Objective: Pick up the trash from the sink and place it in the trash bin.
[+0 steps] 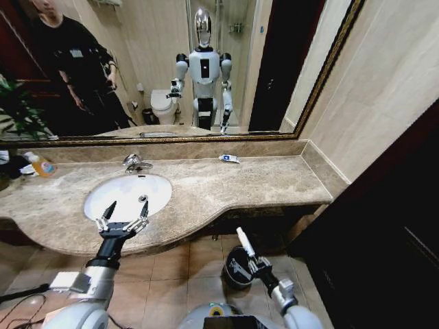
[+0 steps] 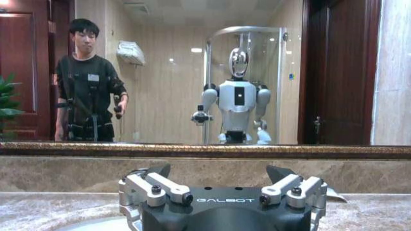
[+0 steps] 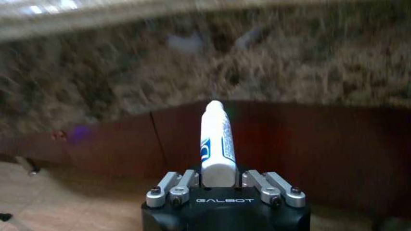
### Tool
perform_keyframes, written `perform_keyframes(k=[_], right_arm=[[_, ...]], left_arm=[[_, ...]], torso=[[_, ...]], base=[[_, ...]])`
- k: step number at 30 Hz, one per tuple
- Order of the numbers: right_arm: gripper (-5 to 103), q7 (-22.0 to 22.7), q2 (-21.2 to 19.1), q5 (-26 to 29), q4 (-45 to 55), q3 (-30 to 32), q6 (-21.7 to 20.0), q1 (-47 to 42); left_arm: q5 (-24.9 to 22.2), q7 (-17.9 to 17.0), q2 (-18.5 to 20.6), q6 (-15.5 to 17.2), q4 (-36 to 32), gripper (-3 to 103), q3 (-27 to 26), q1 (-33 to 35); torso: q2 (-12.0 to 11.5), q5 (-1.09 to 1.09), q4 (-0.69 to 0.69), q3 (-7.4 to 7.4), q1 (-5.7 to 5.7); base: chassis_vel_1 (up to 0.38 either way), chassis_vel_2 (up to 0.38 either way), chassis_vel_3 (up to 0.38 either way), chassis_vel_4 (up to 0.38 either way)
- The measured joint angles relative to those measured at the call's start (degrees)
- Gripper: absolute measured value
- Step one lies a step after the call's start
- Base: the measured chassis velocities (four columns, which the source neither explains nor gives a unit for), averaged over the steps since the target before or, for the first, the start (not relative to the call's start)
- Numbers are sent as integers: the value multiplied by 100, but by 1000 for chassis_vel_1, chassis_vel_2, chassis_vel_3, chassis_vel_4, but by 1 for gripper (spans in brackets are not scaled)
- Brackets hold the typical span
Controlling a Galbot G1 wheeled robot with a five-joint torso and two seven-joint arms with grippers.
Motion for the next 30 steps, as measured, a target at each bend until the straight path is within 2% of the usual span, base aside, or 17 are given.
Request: perform_keyframes(k=[7,8,14,30], right_arm=[[29,97,11,-3,-823,-41,46,526],[29,118,6,-24,-1200,-60,123,710],[29,191,-41,-19,-1963,-139,352,1016],[29,322,16,13,-3039,-300,596,1556]], left_arm=[[0,0,0,0,0,100,0,0],[0,0,0,0,0,100,0,0],[0,0,0,0,0,100,0,0],[0,0,0,0,0,100,0,0]], torso=[[0,1,1,0,0],[0,1,1,0,0],[0,1,0,0,0],[0,1,0,0,0]], base=[[0,0,0,0],[0,0,0,0],[0,0,0,0],[0,0,0,0]])
